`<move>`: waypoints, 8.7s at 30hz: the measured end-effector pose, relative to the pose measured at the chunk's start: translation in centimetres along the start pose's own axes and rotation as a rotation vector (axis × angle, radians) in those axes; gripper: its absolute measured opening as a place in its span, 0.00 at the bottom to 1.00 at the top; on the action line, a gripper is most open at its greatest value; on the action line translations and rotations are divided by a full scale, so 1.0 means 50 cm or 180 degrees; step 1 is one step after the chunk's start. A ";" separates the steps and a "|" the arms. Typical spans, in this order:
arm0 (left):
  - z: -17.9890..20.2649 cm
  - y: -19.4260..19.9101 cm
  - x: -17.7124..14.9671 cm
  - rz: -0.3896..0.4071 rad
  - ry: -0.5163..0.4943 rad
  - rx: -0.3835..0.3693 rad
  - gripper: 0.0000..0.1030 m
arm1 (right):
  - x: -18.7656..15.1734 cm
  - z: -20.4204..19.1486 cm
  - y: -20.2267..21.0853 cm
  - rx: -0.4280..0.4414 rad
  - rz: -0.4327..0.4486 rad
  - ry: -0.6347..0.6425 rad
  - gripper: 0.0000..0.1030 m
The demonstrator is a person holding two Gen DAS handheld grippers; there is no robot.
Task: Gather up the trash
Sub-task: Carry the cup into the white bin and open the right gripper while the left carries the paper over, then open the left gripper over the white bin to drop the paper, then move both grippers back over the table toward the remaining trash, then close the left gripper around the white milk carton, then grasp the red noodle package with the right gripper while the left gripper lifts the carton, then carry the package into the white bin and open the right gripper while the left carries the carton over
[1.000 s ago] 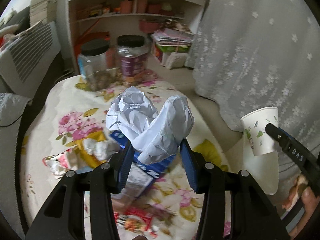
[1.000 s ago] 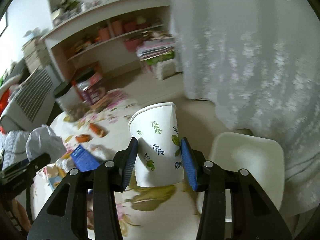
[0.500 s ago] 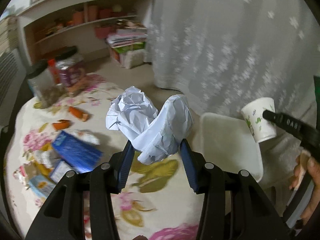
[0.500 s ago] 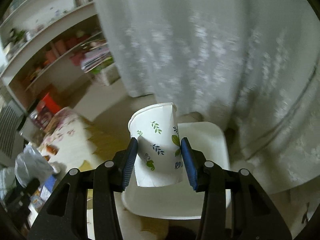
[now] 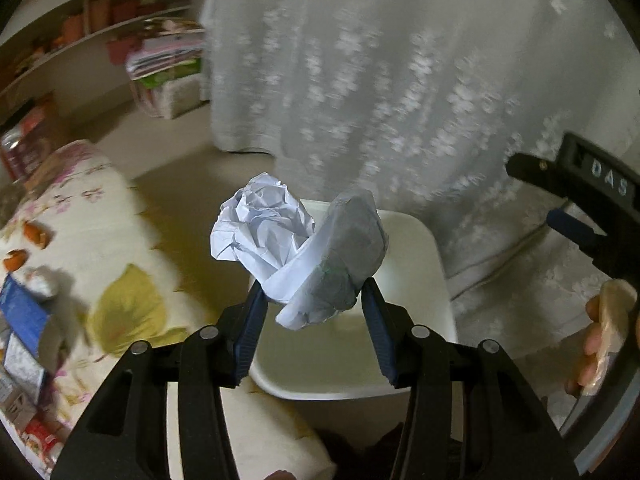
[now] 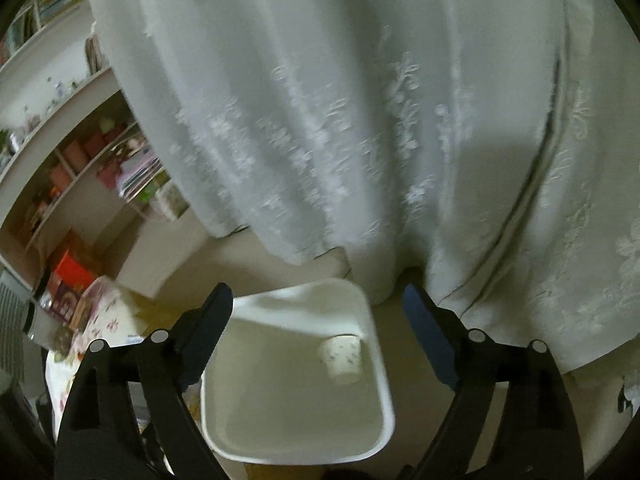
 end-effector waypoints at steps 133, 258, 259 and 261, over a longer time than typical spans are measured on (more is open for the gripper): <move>-0.666 0.324 -0.308 -0.0624 0.2230 0.0956 0.60 | -0.632 -0.561 0.074 0.1704 -0.2029 0.2798 0.93; -0.430 0.224 -0.124 -0.0019 0.0861 0.1048 0.60 | -0.238 -0.388 0.033 0.0953 -0.0288 0.1452 0.35; -0.426 0.220 -0.124 -0.0028 0.0850 0.1037 0.60 | -0.230 -0.377 0.028 0.0916 -0.0286 0.1410 0.35; -0.414 0.212 -0.121 -0.0043 0.0821 0.1019 0.60 | -0.214 -0.353 0.018 0.0842 -0.0281 0.1316 0.35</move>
Point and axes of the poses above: each gripper's, at about its wrist camera, not at the fingertips, and y roughly against the way its jaws point, z to its right, x to its top, the point moved 5 cm from there along -y, roughly the way its jaws point, and after that the axes turned 5 degrees about -x, right-handed, at the moved point
